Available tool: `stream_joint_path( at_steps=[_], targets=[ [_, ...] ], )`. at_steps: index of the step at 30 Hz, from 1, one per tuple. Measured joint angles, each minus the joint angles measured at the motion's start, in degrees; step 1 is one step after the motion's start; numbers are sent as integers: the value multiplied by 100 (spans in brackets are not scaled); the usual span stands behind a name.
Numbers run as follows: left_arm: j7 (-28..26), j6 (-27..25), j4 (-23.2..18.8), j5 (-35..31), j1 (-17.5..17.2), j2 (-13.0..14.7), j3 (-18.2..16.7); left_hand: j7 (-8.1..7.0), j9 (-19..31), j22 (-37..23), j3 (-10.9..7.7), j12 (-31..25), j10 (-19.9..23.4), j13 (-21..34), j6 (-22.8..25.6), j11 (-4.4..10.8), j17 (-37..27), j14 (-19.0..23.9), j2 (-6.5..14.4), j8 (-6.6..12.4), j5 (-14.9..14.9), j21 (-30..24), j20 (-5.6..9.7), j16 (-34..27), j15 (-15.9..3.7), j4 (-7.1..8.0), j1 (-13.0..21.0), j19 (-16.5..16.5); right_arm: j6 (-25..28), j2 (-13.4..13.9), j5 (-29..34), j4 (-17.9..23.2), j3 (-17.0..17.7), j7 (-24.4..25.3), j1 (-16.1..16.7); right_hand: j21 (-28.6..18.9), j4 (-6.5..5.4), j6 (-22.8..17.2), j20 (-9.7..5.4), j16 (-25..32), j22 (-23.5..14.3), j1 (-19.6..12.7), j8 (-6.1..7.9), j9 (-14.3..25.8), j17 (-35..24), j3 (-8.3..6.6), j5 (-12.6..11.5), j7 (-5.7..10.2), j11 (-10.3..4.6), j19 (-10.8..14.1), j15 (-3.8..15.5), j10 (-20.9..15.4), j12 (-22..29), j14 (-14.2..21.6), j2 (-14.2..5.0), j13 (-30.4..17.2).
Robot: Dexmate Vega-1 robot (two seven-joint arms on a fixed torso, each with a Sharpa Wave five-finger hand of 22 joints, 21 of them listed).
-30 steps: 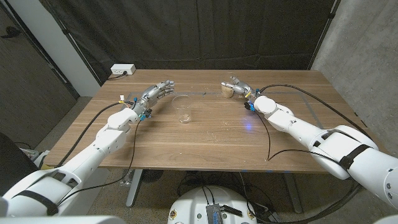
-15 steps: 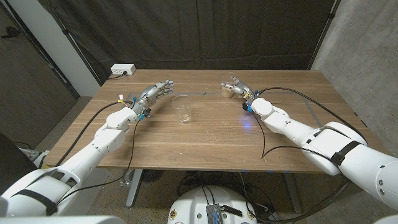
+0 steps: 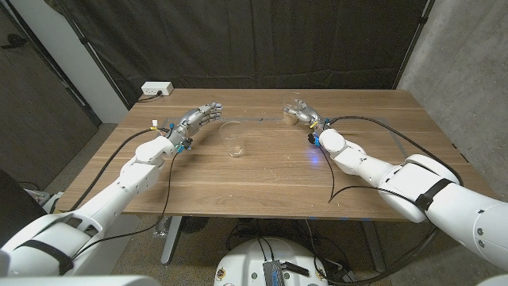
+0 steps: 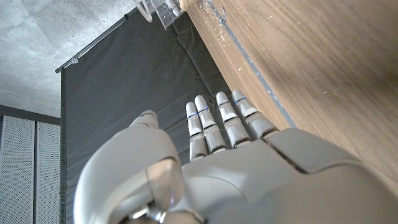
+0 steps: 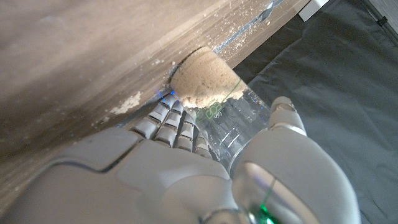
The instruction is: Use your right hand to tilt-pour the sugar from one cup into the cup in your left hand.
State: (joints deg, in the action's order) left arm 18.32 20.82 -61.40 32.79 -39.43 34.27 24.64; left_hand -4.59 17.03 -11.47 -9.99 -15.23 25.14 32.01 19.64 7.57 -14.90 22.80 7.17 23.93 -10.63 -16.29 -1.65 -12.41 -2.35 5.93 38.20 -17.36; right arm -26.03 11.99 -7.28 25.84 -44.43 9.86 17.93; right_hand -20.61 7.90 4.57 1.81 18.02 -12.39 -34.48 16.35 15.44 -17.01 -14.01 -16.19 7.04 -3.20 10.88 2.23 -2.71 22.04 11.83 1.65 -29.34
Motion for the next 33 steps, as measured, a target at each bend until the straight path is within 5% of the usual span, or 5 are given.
stream_joint_path(
  at_steps=[7, 18, 26, 28, 33],
  targets=[
    [0, -2, 25, -21, 27, -5, 11, 12, 0, 0, -25, 0, 0, 0, 12, 0, 0, 0, 0, 0, 0, 0, 0, 0, 0, -25, 0, 0, -36, -123, -66, -242, -83, 134, -78, -103, 37, -377, -195, 438, -6, -268, 331, 244, -464, -29, 0, 95, -102, 335, 23, -163, 488, 407, -177, -516],
    [-31, -2, 80, -52, 72, -33, 30, 31, 0, 0, -25, 0, 0, 0, 32, 0, 0, 0, 0, 0, 0, 0, 0, 0, 0, -25, 0, 0, -3, -247, -384, -427, -148, 259, -123, -170, 108, -705, -416, 1079, -56, -609, 808, 698, -1109, 128, 1, 238, -227, 620, 46, -288, 1172, 594, -245, -1352],
    [-95, -2, 46, -62, 64, -38, 30, 31, 0, 0, -48, 0, 0, -1, 31, 0, 28, 0, 1, 0, 0, 0, 1, 0, 0, -48, 0, -1, -233, -205, -610, -475, -118, 152, -123, -315, 94, -755, -417, 1480, -91, -861, 1061, 990, -1117, 241, 2, 248, -319, 929, 29, -380, 1594, 795, -242, -1824],
    [-115, -3, 43, -64, 47, -38, 31, 31, 0, 0, -48, 0, 0, -1, 31, 0, 28, 0, 1, 0, 0, 0, 0, 0, 0, -48, 1, -1, -247, -184, -612, -477, -112, 147, -118, -349, 111, -766, -437, 1540, -112, -871, 1114, 1034, -1770, 288, 2, 258, -319, 988, -6, -380, 1654, 828, -237, -1894],
    [-157, -22, -43, -65, 17, -30, 26, 31, 0, 0, -48, 0, 21, -1, 32, -21, 28, 0, 0, 0, 0, 0, 1, 0, 0, -48, 1, -1, -783, -48, -629, -424, -51, -27, -73, -372, 103, -857, -436, 1635, -135, -925, 1212, 1110, -2041, 328, 45, 309, -339, 1029, -4, -480, 1773, 826, -232, -1984]
  ],
)
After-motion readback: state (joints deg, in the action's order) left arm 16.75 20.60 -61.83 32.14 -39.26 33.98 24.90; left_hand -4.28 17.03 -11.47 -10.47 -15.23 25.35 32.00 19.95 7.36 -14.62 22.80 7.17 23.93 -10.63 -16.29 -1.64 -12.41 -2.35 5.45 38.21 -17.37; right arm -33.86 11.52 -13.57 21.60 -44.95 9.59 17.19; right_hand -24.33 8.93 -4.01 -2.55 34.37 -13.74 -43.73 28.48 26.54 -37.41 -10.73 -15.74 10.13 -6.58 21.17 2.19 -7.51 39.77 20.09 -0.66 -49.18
